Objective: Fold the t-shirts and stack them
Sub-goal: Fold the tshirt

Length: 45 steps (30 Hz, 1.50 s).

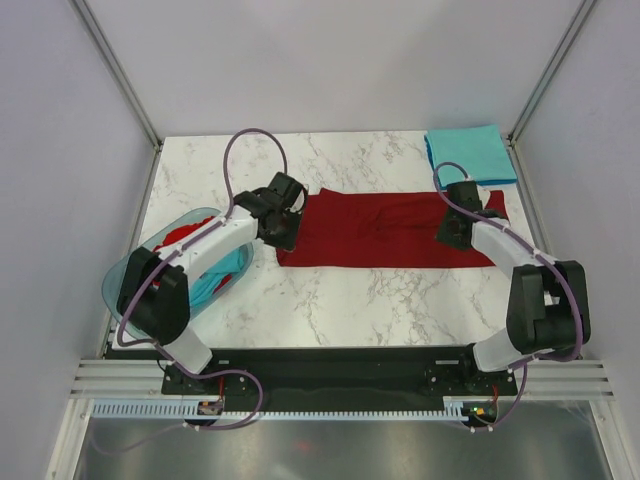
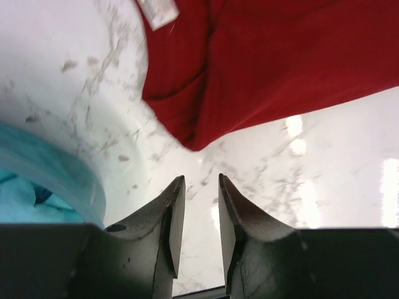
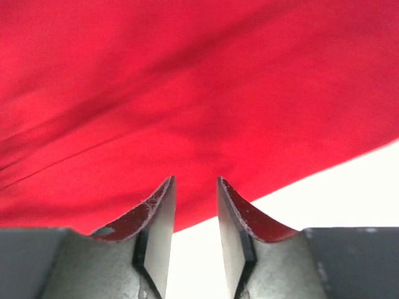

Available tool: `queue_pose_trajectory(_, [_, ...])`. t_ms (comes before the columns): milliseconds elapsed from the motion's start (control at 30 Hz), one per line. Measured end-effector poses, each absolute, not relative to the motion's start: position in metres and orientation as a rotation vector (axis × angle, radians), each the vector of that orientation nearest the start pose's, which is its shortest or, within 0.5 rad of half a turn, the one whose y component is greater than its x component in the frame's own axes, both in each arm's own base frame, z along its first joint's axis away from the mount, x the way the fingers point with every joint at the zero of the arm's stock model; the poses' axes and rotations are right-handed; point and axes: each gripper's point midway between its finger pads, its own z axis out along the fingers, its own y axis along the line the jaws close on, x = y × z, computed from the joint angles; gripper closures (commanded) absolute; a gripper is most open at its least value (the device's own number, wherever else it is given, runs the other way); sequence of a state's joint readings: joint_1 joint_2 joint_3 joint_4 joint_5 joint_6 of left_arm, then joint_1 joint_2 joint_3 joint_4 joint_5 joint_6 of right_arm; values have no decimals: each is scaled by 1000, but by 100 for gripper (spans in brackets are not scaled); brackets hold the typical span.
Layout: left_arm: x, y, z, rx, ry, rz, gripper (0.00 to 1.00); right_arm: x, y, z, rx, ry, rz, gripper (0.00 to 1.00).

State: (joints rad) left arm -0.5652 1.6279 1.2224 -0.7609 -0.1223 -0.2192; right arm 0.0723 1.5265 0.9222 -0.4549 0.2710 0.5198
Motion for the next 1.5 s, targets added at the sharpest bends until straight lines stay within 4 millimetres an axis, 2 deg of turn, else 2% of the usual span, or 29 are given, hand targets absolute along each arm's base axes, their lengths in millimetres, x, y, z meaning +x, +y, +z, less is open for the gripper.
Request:
queue_pose_trajectory(100, [312,-196,110,439,2631,-177,65,357,37,69,512,2465,39,54])
queue_pose_trajectory(200, [319,-209,107,451,2632,-227,65,384,85,86,349,2425,221,51])
queue_pose_trajectory(233, [320,-210,100,457,2651,-228,65,393,101,90,299,2409,285,50])
queue_pose_trajectory(333, [316,-210,73,474,2727,-206,65,418,132,96,205,2367,407,49])
queue_pose_trajectory(433, [311,-209,45,489,2804,-179,65,440,147,91,162,2353,462,49])
queue_pose_trajectory(533, [307,-207,27,498,2853,-157,65,459,160,80,130,2358,492,50])
queue_pose_trajectory(633, [304,-206,17,503,2884,-145,65,470,169,67,108,2376,503,51])
queue_pose_trajectory(667, [304,-206,17,503,2884,-146,69,472,172,62,99,2386,506,52])
queue_pose_trajectory(833, [317,-205,17,473,2833,-109,69,476,182,40,63,2428,504,56])
queue_pose_trajectory(900, [321,-205,17,463,2820,-100,69,478,183,36,55,2436,500,65])
queue_pose_trajectory(933, [322,-205,17,458,2816,-96,69,478,183,35,51,2437,495,75])
queue_pose_trajectory(1000, [323,-205,17,454,2809,-95,68,480,181,34,55,2436,476,84])
queue_pose_trajectory(1033, [324,-205,17,452,2806,-94,68,481,179,34,57,2433,459,92])
queue_pose_trajectory(1067, [324,-205,17,449,2805,-93,68,482,177,34,57,2429,444,95])
queue_pose_trajectory(1367, [325,-198,18,414,2768,-64,66,488,164,34,82,2419,344,96])
queue_pose_trajectory(1500, [324,-195,18,405,2758,-54,65,489,164,37,81,2420,334,83])
